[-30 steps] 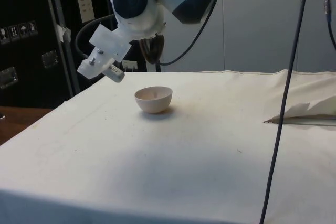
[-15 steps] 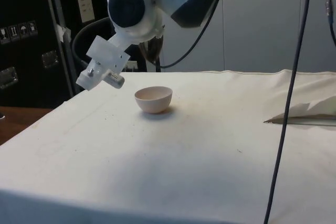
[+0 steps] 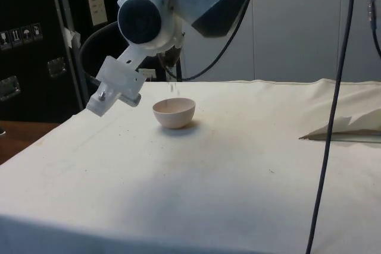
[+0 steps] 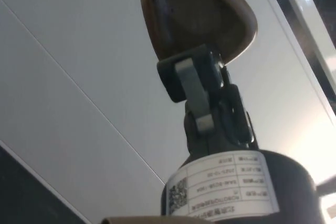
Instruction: Pour the coffee beans from the cup into the bowl.
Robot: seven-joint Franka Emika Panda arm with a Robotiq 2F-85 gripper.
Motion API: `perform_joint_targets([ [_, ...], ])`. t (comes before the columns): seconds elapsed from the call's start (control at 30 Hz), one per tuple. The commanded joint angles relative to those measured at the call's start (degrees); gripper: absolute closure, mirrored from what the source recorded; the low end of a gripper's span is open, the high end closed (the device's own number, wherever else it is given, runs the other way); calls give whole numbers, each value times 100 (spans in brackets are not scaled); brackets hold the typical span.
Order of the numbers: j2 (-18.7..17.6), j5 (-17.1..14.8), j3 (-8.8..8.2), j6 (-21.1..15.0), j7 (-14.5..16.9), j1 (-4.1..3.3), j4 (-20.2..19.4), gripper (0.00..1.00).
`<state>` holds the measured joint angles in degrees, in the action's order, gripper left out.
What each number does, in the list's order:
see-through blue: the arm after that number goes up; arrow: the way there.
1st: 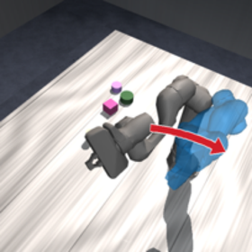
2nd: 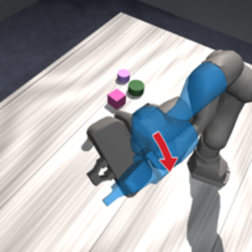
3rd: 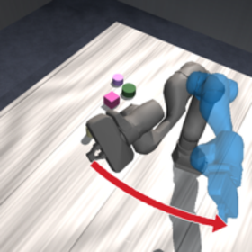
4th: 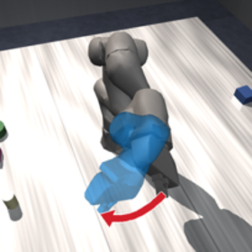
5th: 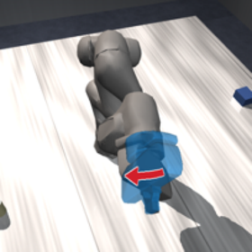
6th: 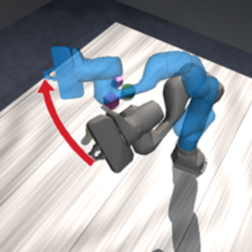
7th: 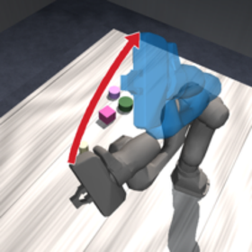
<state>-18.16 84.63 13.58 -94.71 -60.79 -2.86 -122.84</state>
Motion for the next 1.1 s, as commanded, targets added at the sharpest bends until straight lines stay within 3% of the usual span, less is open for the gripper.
perform_joint_targets([
  [0.0,-40,34,34,132,-29,-34,34,100],
  [0.23,-195,132,292,642,-172,-46,115,100],
  [0.27,-160,109,304,573,-155,-6,86,100],
  [0.3,-218,138,321,699,-189,-46,120,100],
  [0.47,-321,212,430,940,-275,-40,160,100],
  [0.63,-395,304,476,1077,-378,-23,143,100],
  [0.67,-447,344,464,1157,-424,-52,160,100],
  [0.97,-659,527,487,1450,-682,-63,178,100],
  [1.0,-647,533,498,1409,-676,-34,155,100],
  [1.07,-693,561,504,1536,-699,-80,183,100],
])
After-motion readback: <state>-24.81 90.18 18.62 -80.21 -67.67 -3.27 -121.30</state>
